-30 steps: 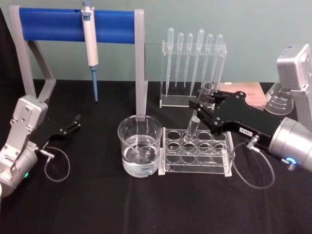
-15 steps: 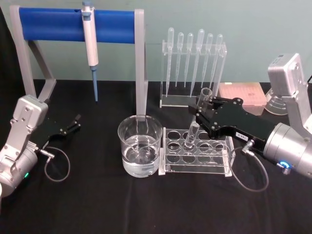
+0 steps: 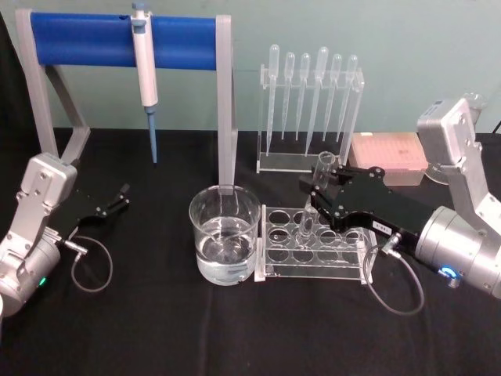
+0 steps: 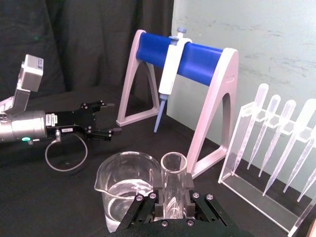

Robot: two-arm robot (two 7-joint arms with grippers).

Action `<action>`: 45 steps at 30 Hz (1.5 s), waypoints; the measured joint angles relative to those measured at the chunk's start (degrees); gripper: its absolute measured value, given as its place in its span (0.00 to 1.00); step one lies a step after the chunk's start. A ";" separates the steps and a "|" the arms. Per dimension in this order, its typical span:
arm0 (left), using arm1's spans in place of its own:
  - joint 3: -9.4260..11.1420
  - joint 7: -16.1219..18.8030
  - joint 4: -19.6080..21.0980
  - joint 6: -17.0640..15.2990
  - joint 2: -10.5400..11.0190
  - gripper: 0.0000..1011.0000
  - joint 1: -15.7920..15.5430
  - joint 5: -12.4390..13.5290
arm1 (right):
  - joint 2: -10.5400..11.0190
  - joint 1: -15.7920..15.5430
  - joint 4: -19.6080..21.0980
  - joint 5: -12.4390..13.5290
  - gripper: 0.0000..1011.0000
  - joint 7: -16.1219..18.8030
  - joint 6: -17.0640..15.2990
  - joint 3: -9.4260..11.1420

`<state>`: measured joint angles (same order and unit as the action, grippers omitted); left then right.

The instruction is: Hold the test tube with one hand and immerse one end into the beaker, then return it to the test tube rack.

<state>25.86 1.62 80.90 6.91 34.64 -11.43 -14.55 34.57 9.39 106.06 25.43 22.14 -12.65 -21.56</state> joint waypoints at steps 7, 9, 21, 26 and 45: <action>0.00 0.00 0.00 0.00 0.00 0.99 0.00 0.00 | -0.60 -0.08 -1.06 -0.94 0.22 0.03 -0.06 -0.26; 0.00 0.00 0.00 0.00 0.00 0.99 0.00 0.00 | -0.76 -0.07 -1.35 -1.14 0.22 0.04 -0.10 -0.30; 0.00 0.00 0.00 0.00 0.00 0.99 0.00 0.00 | -1.84 0.11 -3.60 -1.25 0.22 0.51 -1.01 -0.31; 0.00 0.00 0.00 0.00 0.00 0.99 0.00 0.00 | -2.03 0.15 -3.88 -1.27 0.22 0.58 -1.25 -0.43; 0.00 0.00 0.00 0.00 0.00 0.99 0.00 0.00 | -2.32 0.21 -4.24 -1.27 0.22 0.49 -1.95 -0.52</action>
<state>25.86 1.62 80.90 6.91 34.65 -11.43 -14.55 32.25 9.60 101.82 24.17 22.62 -14.60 -22.08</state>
